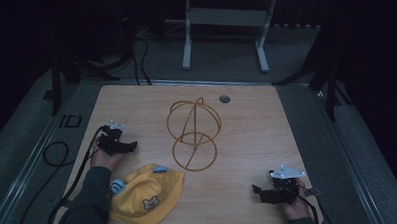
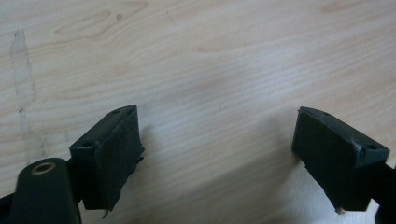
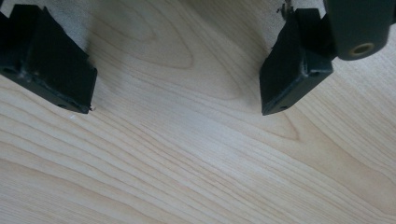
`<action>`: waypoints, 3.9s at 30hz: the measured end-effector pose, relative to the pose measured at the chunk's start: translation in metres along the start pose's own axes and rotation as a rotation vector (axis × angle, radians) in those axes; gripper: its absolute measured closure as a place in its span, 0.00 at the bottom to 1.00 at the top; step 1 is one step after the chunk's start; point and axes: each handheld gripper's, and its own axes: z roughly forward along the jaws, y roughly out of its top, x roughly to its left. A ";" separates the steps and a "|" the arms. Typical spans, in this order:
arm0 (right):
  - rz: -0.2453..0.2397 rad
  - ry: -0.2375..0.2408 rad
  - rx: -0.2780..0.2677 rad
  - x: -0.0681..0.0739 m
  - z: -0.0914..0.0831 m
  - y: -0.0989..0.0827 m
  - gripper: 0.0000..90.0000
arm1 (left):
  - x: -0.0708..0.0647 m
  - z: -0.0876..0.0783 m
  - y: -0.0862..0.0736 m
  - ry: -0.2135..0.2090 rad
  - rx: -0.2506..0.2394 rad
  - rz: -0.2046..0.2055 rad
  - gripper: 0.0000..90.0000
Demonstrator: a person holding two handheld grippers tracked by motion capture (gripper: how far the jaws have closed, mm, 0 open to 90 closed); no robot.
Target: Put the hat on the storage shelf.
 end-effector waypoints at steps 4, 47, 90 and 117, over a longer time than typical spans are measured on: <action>0.000 0.001 -0.001 0.000 0.000 0.000 0.12 | 0.003 -0.003 0.001 -0.004 0.020 0.005 0.29; -0.002 0.000 -0.002 0.000 0.000 0.000 0.12 | -0.064 -0.122 0.026 -0.221 0.078 0.342 0.60; 0.001 0.000 -0.002 0.000 0.000 0.000 0.12 | -0.119 -0.171 0.023 -0.430 0.131 0.534 0.51; -0.002 0.000 -0.002 0.000 0.000 0.000 0.12 | -0.116 -0.158 0.014 -0.317 0.283 0.597 0.90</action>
